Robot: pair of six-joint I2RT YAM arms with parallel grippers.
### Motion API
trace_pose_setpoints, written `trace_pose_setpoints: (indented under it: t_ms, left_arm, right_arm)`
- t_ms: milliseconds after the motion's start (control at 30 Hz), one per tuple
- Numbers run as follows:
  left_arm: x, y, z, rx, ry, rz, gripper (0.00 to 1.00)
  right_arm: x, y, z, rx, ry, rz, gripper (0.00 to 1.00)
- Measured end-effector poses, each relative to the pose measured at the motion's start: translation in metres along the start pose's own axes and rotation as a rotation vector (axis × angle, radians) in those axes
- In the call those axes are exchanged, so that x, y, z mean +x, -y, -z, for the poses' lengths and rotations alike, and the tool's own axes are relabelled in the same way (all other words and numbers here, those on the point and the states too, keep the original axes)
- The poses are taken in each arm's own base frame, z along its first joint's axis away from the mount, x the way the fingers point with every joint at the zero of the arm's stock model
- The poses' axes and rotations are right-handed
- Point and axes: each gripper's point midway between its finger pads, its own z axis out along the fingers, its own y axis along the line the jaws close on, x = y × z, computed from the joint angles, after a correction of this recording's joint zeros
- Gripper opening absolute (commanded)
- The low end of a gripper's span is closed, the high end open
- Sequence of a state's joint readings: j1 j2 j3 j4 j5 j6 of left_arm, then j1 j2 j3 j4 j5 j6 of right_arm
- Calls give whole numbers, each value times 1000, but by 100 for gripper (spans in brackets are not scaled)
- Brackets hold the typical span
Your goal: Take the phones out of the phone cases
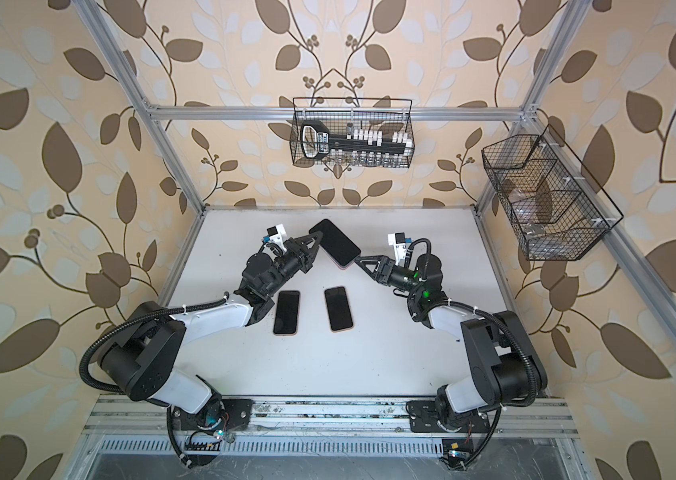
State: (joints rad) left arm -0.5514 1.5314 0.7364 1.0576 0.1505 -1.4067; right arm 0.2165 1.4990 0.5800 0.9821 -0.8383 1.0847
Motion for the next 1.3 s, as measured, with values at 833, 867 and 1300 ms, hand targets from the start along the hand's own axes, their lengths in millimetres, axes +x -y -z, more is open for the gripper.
trace_pose_setpoints:
  t_ms: [833, 867, 1300]
  left_arm:
    - [15, -3, -8, 0, -59, -12, 0]
    - [16, -4, -8, -3, -61, -14, 0]
    - [17, -14, -9, -22, -71, -16, 7]
  right_arm:
    - [-4, -10, -7, -90, 23, -98, 38]
    - [-5, -10, -7, -90, 25, -99, 36]
    - [-7, -15, -5, -93, 31, -111, 11]
